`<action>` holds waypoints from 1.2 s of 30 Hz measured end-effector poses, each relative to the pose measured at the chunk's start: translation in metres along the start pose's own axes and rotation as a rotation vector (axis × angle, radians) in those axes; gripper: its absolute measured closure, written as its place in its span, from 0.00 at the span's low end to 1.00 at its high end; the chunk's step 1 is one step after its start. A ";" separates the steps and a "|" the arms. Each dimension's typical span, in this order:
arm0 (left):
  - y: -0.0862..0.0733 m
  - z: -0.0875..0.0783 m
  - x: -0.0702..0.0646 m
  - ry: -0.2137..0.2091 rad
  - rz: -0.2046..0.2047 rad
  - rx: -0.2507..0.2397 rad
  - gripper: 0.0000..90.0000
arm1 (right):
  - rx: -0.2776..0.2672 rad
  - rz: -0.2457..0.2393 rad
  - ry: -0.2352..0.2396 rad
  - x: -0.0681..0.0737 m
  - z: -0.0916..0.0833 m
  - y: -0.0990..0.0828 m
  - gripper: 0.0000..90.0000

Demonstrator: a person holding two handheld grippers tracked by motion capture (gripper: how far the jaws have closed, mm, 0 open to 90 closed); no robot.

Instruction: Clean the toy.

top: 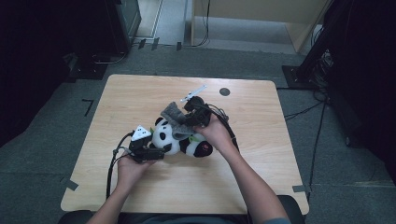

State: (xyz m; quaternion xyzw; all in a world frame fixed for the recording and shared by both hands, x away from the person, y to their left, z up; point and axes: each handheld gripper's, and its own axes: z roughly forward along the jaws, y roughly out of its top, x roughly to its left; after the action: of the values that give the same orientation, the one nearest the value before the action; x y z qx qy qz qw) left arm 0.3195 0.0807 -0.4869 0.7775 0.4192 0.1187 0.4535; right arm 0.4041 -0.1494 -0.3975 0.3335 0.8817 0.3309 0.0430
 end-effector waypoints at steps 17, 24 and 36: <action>-0.001 0.001 0.002 -0.016 -0.013 -0.008 0.15 | -0.062 0.079 -0.108 -0.038 -0.024 -0.008 0.86; -0.001 0.000 0.003 -0.017 -0.006 -0.004 0.15 | -0.098 0.098 -0.161 -0.047 -0.033 -0.011 0.86; -0.001 0.001 0.005 -0.031 -0.020 -0.010 0.14 | -0.228 0.070 -0.095 -0.025 -0.072 0.000 0.87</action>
State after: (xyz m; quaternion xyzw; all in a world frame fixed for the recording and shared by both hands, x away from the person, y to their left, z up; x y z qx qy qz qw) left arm 0.3224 0.0842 -0.4887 0.7728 0.4195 0.1040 0.4648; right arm 0.4019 -0.2051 -0.3453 0.3724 0.8231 0.4141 0.1106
